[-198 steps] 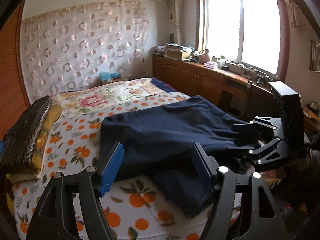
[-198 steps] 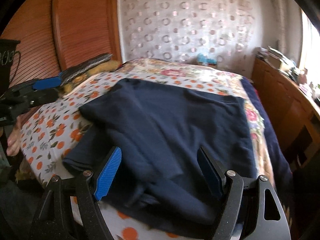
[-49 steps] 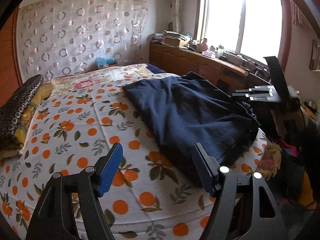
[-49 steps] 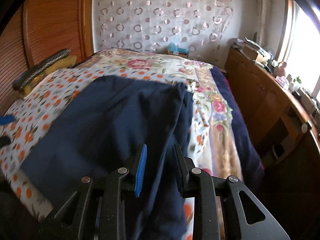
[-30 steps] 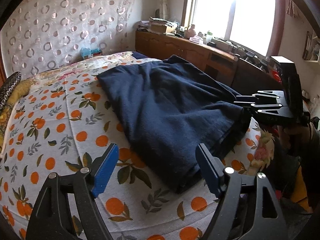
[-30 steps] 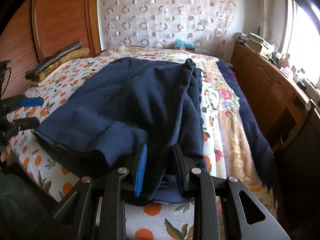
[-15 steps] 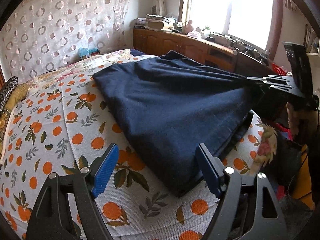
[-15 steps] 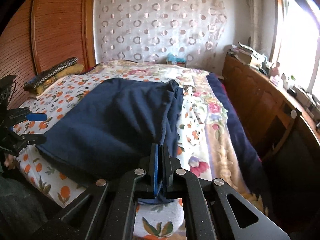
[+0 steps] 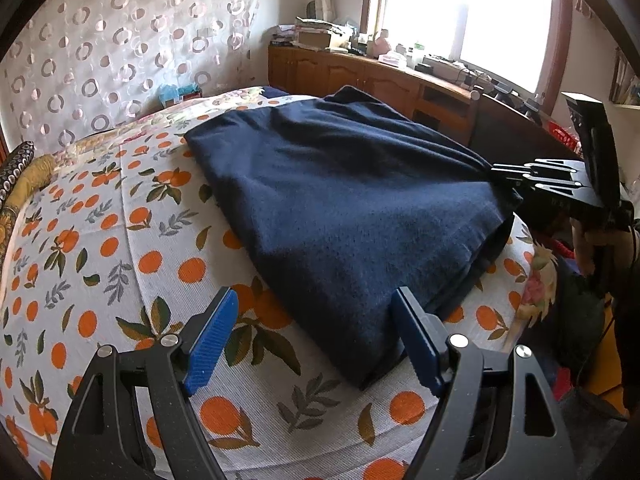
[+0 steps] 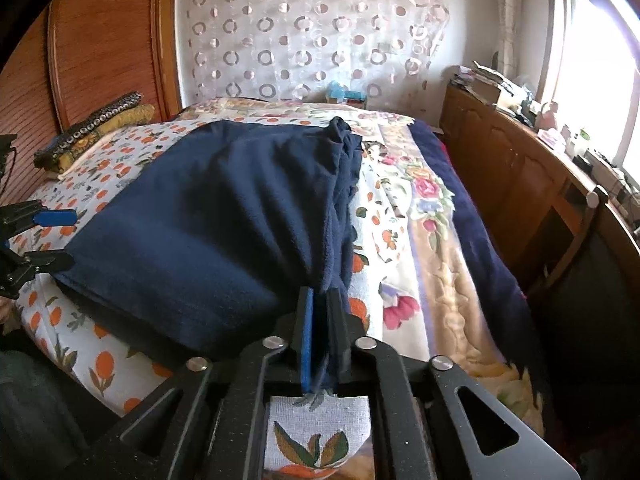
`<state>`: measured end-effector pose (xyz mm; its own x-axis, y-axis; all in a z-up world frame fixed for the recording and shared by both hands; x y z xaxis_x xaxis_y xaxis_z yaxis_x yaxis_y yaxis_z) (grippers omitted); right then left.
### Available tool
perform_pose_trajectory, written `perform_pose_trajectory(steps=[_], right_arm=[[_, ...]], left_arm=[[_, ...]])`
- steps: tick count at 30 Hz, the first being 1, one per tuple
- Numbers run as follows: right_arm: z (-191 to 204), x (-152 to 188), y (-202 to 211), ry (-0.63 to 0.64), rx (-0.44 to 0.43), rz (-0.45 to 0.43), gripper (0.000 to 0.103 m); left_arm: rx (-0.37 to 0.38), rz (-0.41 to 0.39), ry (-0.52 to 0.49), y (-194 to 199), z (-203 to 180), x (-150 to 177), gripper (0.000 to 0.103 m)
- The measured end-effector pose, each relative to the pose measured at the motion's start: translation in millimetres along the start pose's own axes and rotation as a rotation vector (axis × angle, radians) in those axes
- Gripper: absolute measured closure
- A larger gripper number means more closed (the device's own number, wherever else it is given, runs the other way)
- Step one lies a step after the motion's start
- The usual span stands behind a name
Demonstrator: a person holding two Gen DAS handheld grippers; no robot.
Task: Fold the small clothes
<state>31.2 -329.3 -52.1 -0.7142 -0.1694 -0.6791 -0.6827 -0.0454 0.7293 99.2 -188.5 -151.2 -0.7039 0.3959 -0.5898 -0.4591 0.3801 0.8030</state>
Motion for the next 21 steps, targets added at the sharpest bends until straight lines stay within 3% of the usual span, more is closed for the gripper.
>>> perform_pose_trajectory(steps=[2,6,8,12,17,21], right_arm=[[0,0,-2,-0.005,0.004,0.0,0.088],[-5,-3,0,-0.017,0.015,-0.01,0.07],[-4,-4,2,-0.019,0.012,-0.02,0.056],[6,-7,12,0.004,0.006,-0.052,0.051],[24,-9,22,0.047,-0.02,-0.08,0.042],[38,-9,27,0.072,-0.044,-0.091,0.034]], left_arm=[[0.005,0.006,0.001,-1,0,1,0.024],[0.053,0.011,0.002,0,-5,4,0.024],[0.079,0.019,0.004,0,-8,6,0.033],[0.094,0.046,-0.009,-3,-13,11,0.051],[0.086,0.068,-0.037,-5,-18,16,0.054],[0.091,0.068,-0.049,-3,-20,16,0.087]])
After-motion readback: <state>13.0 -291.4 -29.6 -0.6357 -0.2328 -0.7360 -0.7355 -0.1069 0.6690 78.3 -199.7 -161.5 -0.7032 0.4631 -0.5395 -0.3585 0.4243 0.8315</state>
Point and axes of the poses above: each gripper's, at about its wrist camera, not at the fingertips, and y roughly against the way its jaws point, z to its left, x to its underside, the point moved 8 cm from there along -y, roughly the way its jaws point, and after that the axes turned 8 degrees about z, right-handed, at the moved point
